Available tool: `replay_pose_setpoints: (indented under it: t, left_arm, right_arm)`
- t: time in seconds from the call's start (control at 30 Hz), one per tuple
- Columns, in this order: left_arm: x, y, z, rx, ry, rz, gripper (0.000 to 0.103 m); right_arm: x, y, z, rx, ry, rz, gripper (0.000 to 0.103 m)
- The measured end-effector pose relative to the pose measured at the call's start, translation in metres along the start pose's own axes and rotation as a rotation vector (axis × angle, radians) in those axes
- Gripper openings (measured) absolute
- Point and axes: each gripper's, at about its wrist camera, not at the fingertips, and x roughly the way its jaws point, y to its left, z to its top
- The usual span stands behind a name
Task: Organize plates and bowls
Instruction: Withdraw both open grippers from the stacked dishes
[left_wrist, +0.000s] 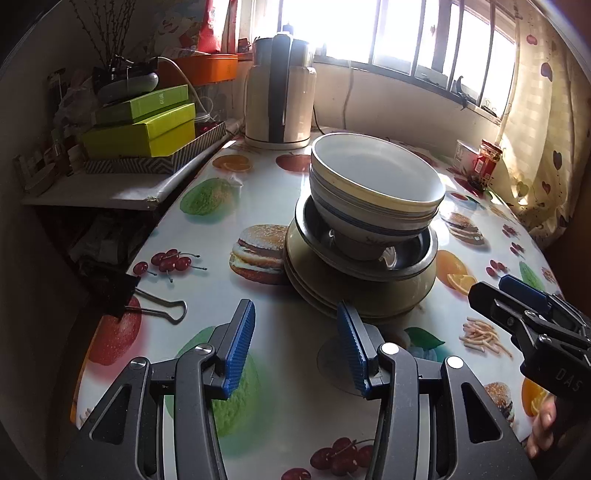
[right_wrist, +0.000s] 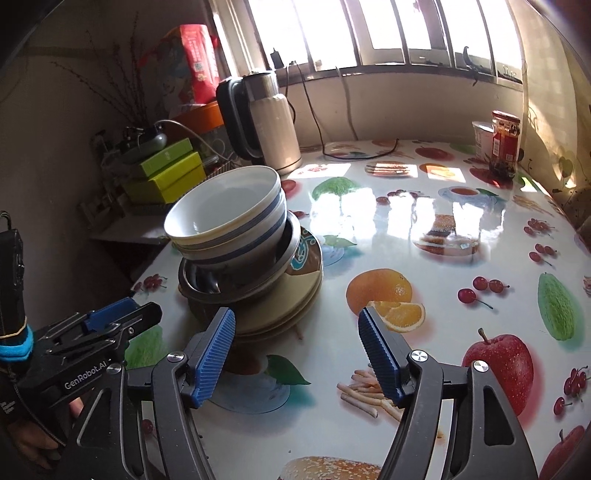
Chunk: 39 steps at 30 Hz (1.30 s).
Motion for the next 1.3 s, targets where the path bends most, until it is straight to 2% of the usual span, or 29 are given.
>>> replay_pose_setpoints:
  t: [0.07, 0.47, 0.8, 1.3]
  left_arm:
    - [0.002, -0.003, -0.005, 0.003, 0.005, -0.001, 0.048]
    - [0.016, -0.012, -0.023, 0.017, 0.052, 0.004, 0.048]
    - [0.025, -0.016, -0.031, 0.026, 0.09, 0.003, 0.048]
    - [0.031, -0.019, -0.034, 0.029, 0.116, 0.002, 0.048]
  right_arm:
    - [0.001, 0.003, -0.004, -0.008, 0.006, -0.023, 0.07]
    - [0.012, 0.012, -0.024, -0.021, 0.063, -0.041, 0.07]
    - [0.03, 0.006, -0.043, 0.01, 0.149, -0.081, 0.07]
    - [0.032, 0.007, -0.046, 0.0, 0.16, -0.111, 0.072]
